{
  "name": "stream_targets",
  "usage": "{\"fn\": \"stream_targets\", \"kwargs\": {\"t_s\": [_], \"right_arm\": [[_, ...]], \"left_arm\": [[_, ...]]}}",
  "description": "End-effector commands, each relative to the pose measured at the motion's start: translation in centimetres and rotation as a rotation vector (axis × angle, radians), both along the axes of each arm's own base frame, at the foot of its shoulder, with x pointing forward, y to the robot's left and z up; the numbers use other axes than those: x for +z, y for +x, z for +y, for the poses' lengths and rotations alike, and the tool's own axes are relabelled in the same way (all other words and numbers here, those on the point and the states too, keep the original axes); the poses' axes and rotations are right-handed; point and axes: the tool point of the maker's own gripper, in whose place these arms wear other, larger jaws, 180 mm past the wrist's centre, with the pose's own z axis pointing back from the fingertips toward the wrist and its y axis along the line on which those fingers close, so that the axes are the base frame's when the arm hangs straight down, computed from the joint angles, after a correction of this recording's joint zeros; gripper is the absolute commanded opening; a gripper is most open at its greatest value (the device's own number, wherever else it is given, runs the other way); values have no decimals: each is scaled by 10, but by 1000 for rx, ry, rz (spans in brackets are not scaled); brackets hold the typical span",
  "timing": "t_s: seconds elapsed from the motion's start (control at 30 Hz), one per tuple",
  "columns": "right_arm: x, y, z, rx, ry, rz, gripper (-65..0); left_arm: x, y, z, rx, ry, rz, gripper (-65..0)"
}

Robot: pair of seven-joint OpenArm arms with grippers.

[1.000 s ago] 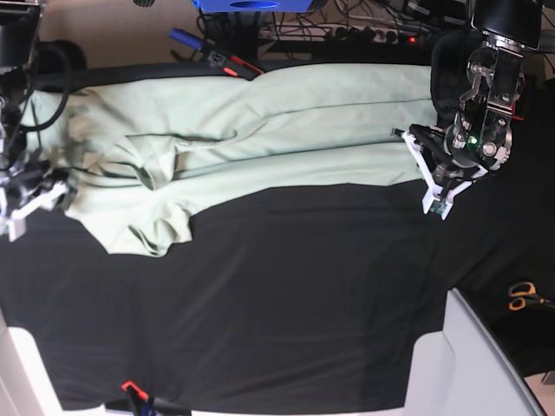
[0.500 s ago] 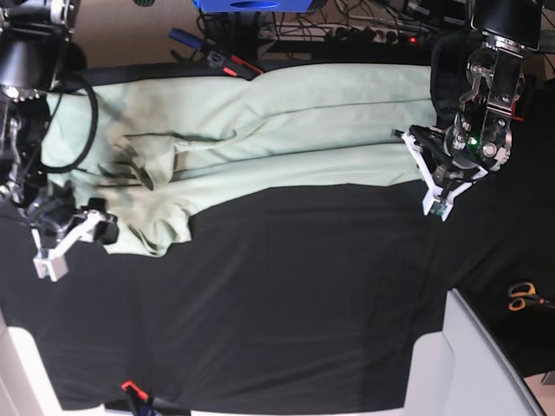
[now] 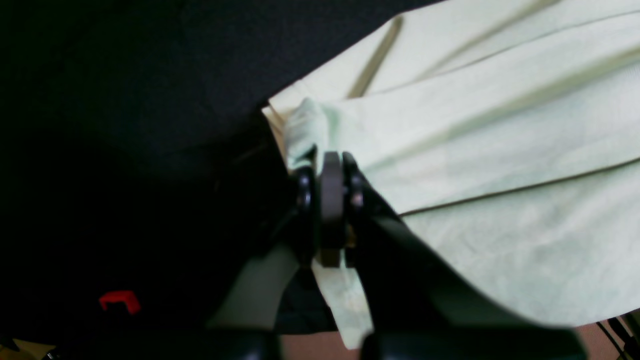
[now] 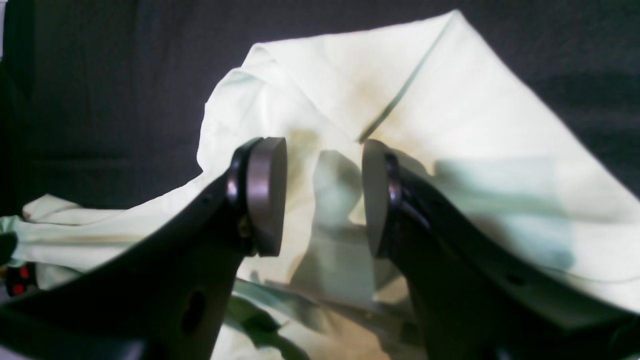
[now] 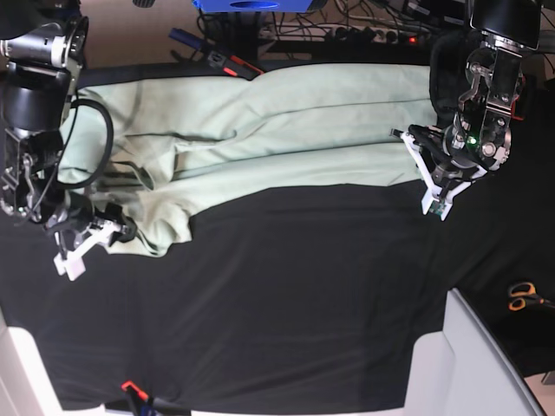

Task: Fold the T-shirt properly
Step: 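Adjust the right gripper's hold on the folded fabric near the sleeve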

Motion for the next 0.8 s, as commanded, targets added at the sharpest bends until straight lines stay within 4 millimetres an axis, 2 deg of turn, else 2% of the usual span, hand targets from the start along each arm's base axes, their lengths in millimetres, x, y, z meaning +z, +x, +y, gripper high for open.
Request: {"fn": "stream_targets", "kwargs": {"t_s": [0.0, 0.17, 0.53, 0.77], "right_arm": [[18, 20, -7, -16, 2, -70, -406], [1, 17, -7, -51, 31, -32, -406], [3, 24, -6, -59, 41, -59, -412], [-10, 31, -1, -88, 92, -36, -412]], "left_arm": [[10, 10, 7, -2, 22, -37, -650], [10, 9, 7, -1, 23, -36, -650], [10, 9, 7, -1, 23, -36, -650], [10, 9, 7, -1, 23, -36, -650]]}}
